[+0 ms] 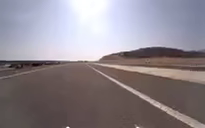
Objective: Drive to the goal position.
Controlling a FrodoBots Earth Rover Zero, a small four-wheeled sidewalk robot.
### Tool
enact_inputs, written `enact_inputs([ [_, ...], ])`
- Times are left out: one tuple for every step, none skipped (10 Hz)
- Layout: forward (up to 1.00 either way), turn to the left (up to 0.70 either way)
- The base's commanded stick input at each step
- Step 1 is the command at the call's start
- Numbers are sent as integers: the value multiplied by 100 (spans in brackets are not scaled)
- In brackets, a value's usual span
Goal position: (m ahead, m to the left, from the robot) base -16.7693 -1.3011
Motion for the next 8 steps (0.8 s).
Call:
enact_inputs([
  [70,0],
  [70,0],
  [70,0],
  [70,0],
  [70,0],
  [70,0],
  [70,0],
  [70,0],
])
